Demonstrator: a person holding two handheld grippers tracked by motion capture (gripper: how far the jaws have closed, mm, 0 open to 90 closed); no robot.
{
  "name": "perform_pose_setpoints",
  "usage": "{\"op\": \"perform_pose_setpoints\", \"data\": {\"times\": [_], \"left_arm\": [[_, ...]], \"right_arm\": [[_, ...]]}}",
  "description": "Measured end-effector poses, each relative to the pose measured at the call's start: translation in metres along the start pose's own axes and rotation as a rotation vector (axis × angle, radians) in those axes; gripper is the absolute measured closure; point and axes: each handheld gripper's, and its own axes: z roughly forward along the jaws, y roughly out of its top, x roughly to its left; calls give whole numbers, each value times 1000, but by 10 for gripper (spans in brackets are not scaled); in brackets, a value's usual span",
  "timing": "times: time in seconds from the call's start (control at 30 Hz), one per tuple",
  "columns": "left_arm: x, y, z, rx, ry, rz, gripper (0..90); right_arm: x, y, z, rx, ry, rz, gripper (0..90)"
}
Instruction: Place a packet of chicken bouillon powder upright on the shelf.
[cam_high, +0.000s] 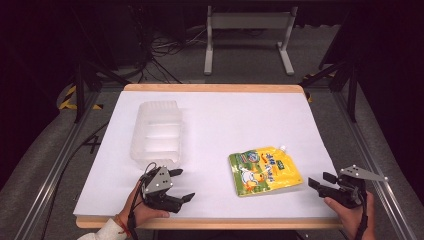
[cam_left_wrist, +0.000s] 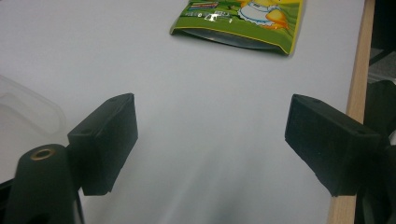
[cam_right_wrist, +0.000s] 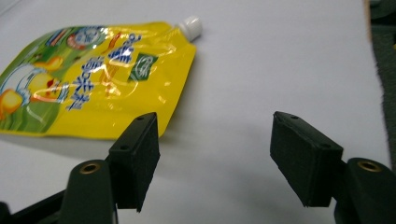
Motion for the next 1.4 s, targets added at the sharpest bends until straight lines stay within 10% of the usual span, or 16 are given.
{"op": "perform_pose_setpoints", "data": {"times": [0.7, 1.1, 1.4], "left_arm": [[-1, 18, 31, 27, -62, 37, 180], [-2, 23, 39, 37, -76, 35, 180], [-3, 27, 47, 41, -91, 21, 180]], "right_arm": [[22, -3, 26, 110, 151, 49, 346], [24, 10, 56, 38, 287, 280, 314], [21, 22, 81, -14, 258, 366, 683]]}}
